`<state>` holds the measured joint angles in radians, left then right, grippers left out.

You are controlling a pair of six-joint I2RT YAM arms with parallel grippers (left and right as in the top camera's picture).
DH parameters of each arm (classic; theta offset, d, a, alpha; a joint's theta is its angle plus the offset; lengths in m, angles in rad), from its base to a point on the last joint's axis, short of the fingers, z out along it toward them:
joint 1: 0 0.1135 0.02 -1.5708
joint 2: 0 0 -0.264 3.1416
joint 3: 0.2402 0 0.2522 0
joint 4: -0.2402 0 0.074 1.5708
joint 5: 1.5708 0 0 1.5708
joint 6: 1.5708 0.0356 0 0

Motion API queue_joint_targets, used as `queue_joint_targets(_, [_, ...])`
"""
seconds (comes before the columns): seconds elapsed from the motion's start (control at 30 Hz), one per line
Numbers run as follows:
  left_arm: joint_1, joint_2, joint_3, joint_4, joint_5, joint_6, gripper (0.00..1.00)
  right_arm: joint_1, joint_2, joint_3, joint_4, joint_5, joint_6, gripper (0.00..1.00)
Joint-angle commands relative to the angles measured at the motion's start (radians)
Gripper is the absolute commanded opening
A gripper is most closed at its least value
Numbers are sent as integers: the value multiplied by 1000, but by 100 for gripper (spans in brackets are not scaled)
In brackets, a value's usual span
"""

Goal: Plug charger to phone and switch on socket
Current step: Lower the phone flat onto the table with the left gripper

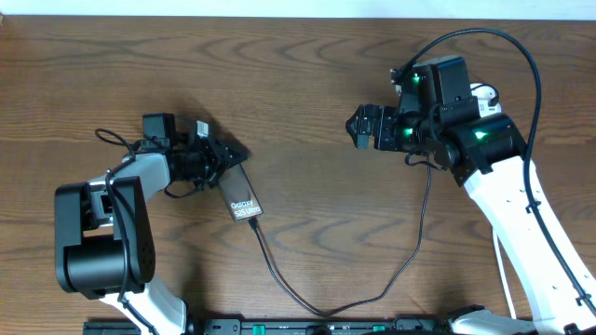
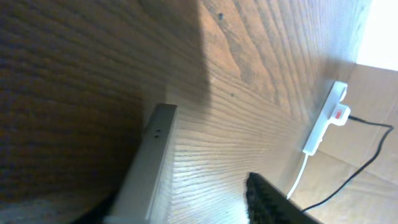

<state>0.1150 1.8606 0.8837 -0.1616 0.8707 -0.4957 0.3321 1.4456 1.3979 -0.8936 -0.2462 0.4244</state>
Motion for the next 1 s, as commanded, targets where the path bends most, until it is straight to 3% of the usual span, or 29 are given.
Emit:
queue_joint_targets(0.0, [2,22,-16,-33,-106,6,57,-3,-13,19,-1,0,-14,99])
queue_joint_targets(0.3, [2,22,-16,-118,-221,18,74,-3,-13,19,-2,1,-14,99])
queue_joint_targets(0.67, [2,22,-16,-224,-380,21,81,-3,-13,19,-8,1,-14,99])
queue_joint_targets(0.97, [2,22,-16,-250,-402,21,83,-3,-13,19,-9,1,-14,99])
